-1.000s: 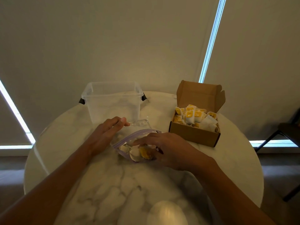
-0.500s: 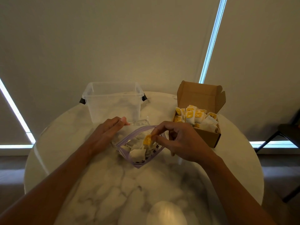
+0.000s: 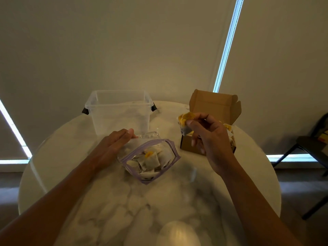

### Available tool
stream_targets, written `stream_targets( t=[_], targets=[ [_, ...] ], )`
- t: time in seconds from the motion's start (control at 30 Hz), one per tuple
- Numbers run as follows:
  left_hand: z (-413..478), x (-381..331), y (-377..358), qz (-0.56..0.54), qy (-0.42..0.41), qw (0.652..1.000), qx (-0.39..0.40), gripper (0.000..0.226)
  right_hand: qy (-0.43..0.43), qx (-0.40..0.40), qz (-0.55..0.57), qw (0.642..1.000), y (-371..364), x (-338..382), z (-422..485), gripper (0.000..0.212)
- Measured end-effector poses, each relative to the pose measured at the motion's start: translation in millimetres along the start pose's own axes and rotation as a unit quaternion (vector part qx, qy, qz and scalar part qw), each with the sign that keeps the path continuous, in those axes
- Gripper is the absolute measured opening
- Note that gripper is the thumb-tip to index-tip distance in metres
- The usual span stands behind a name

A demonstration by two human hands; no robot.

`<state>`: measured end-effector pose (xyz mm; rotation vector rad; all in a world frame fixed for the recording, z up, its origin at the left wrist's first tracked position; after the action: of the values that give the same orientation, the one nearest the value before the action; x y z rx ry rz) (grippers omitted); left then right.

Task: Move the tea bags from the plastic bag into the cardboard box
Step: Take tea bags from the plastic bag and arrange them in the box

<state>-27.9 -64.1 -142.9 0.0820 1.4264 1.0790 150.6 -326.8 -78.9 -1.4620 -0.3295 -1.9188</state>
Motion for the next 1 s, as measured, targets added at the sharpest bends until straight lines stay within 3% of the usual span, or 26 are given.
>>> stream_targets(
  t=[0.17, 0.37, 0.47, 0.67, 1.0],
  targets=[
    [0, -2, 0, 0.004, -0.004, 1.000, 0.002, 0.070, 0.003, -0.003, 0.011, 1.000, 6, -1, 3, 0.028],
    [-1, 0, 0, 0.000, -0.006, 1.000, 0.009, 0.076, -0.035, 0.175, -0.088, 0.980, -9, -5, -7, 0.036],
    [-1, 0, 0, 0.001, 0.003, 1.000, 0.006, 0.075, -0.027, 0.218, -0.193, 0.956, -11, -13, -8, 0.028],
    [-1, 0, 0, -0.006, 0.019, 1.000, 0.000, 0.068, -0.017, 0.192, -0.183, 0.964, -4, -12, -4, 0.028],
    [0, -1, 0, 0.003, 0.020, 1.000, 0.003, 0.070, 0.017, 0.085, 0.022, 0.996, 5, 5, 2, 0.036]
  ],
)
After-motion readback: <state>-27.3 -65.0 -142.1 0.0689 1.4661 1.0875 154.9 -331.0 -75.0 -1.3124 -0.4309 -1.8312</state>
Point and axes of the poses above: each hand's wrist, its own z-axis towards the middle knuckle, its own y-axis out of the back of the hand, x = y × z, the point moved 2 cm from there along z, towards the middle knuckle, and after that the axes turned 6 degrees about z, right-handed, at the moved point
